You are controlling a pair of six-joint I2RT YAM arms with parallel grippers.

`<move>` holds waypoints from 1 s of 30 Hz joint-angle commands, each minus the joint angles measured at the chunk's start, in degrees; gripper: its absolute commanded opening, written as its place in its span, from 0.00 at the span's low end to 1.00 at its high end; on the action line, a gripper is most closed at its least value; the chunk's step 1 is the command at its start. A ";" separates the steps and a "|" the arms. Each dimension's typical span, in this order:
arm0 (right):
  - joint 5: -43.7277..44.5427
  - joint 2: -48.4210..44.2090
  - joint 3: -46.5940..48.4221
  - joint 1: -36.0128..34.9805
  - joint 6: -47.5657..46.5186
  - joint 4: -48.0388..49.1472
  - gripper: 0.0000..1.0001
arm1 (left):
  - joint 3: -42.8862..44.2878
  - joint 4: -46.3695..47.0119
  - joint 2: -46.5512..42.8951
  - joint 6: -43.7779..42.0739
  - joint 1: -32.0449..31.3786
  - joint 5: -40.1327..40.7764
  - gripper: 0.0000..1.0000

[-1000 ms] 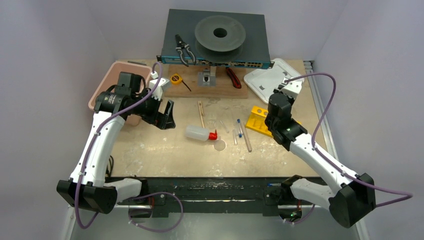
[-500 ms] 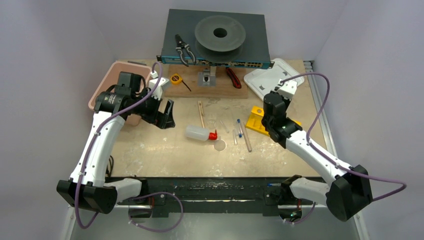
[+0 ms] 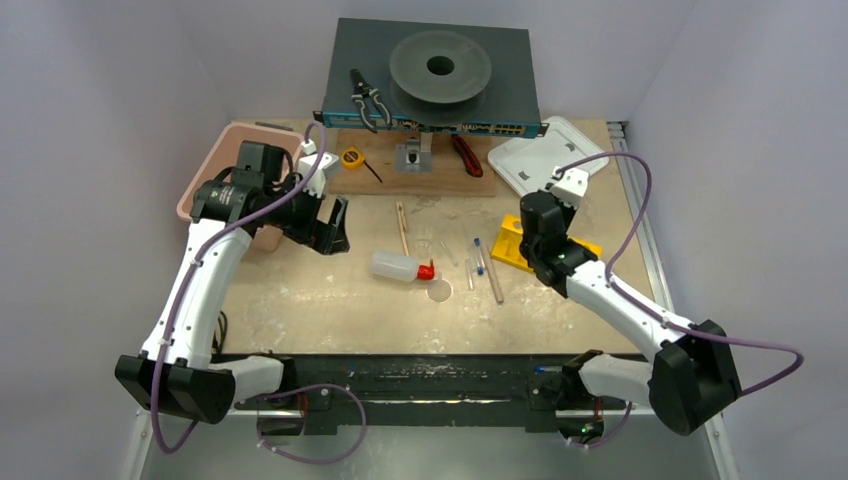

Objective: Organize the chemistry lab equipment

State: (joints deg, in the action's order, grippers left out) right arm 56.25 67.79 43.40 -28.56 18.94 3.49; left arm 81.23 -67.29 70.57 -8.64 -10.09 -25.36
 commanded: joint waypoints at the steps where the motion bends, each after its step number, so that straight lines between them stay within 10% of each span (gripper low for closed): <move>1: 2.71 -0.24 -1.00 -0.71 1.05 2.23 0.00 | 2.00 1.25 0.33 -0.41 0.42 0.40 1.00; 19: 4.24 1.73 -2.74 -1.83 2.26 3.58 0.02 | 3.10 0.84 0.91 -1.26 0.39 1.17 1.00; 30: 2.13 -1.84 -1.34 -1.85 1.90 1.90 0.38 | 4.22 -0.17 0.51 -1.99 0.42 -0.01 1.00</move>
State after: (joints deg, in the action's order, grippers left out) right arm 58.52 69.08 40.84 -30.00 20.53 5.28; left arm 82.70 -67.33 71.46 -9.67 -10.09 -24.27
